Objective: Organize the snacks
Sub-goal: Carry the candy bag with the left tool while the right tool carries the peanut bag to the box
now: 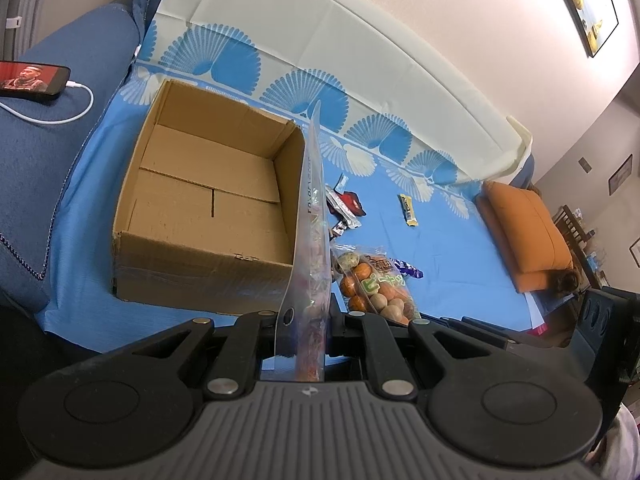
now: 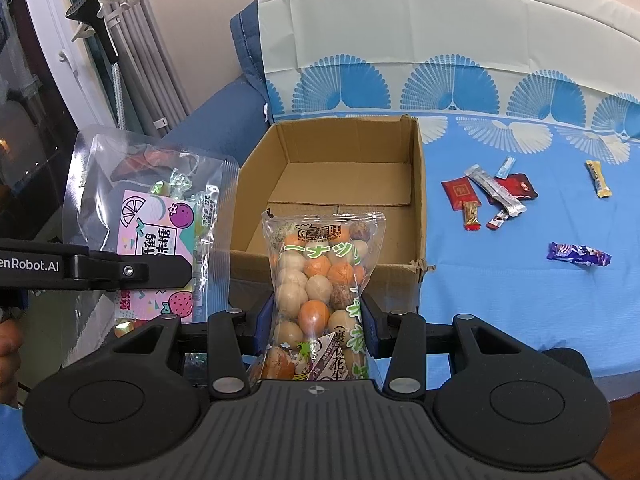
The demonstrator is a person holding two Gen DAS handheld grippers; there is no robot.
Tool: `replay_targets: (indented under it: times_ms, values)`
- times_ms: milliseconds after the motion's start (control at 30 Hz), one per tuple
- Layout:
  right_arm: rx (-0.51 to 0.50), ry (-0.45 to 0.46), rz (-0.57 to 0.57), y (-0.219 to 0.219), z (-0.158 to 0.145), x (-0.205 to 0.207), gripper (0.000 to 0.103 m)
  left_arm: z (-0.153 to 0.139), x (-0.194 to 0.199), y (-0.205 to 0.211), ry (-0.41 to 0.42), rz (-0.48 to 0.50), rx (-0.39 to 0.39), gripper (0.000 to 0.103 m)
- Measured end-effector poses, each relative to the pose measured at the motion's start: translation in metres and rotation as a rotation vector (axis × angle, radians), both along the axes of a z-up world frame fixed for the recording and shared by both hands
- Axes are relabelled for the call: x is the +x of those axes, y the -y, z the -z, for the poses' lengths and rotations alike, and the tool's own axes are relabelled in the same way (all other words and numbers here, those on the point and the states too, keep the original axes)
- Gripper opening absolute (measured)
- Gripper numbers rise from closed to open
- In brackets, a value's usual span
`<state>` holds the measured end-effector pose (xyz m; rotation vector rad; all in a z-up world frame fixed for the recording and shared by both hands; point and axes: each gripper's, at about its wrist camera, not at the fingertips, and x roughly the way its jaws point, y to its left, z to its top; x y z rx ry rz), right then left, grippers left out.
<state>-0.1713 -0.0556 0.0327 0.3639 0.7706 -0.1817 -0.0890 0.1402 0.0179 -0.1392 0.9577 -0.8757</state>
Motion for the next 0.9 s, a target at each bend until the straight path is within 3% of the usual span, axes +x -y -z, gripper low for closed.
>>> replay_targets:
  times_ms: [900]
  values:
    - [-0.021,-0.024,0.002,0.001,0.002,0.018,0.046,0.0,0.008,0.002,-0.018,-0.034,-0.009,0.013]
